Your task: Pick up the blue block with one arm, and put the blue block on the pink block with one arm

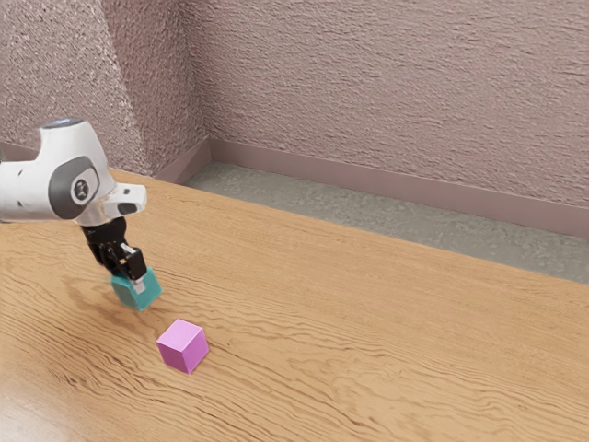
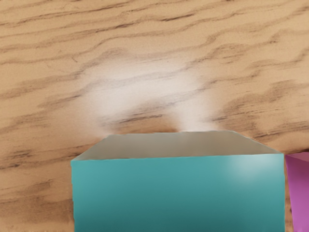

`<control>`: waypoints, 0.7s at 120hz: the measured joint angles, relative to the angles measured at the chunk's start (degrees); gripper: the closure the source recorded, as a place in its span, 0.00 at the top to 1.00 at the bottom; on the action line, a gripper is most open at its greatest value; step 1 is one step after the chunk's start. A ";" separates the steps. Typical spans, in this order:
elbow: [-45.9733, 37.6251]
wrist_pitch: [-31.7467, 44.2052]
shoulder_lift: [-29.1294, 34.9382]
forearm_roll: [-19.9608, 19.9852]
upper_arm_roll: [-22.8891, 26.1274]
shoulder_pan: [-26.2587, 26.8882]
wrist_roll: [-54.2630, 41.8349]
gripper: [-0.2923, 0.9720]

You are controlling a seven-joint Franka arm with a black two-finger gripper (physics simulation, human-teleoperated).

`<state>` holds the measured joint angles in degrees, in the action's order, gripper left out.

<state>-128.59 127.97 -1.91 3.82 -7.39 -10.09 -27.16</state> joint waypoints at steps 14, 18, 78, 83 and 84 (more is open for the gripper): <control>-1.68 -0.99 3.22 0.18 1.44 1.51 2.66 0.39; -2.62 -1.50 4.70 0.32 2.02 1.75 3.44 0.42; -7.61 -3.75 8.59 1.83 10.06 1.39 12.42 0.54; -7.53 -3.08 8.26 1.82 10.27 1.85 12.95 0.54; -7.52 -2.95 8.21 1.81 10.32 1.94 13.05 0.54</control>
<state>-136.10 125.02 6.31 5.63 2.93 -8.15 -14.11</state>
